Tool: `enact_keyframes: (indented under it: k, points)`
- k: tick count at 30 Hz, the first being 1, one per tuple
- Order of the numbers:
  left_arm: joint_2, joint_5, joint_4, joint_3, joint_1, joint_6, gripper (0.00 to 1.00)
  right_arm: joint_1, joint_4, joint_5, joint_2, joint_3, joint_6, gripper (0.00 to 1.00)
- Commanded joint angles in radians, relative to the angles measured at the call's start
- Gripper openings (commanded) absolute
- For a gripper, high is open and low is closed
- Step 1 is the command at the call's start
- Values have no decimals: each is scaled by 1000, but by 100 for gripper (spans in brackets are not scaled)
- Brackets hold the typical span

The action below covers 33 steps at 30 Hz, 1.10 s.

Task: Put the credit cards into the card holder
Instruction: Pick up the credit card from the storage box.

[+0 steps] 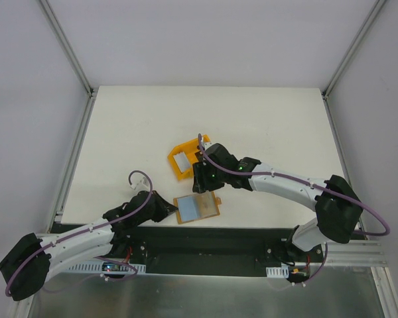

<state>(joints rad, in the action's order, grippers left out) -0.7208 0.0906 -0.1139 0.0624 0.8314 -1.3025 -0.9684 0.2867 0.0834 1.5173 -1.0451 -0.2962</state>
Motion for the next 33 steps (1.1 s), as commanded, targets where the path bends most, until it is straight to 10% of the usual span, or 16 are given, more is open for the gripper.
enact_keyframes:
  k: [1, 33]
  points:
    - [24, 24, 28, -22, 5, -23, 4, 2, -20, 16, 1, -27, -7, 54]
    - [-34, 90, 34, 11, -9, -26, 0, 105, 130, 33, 280, -443, 167, 67]
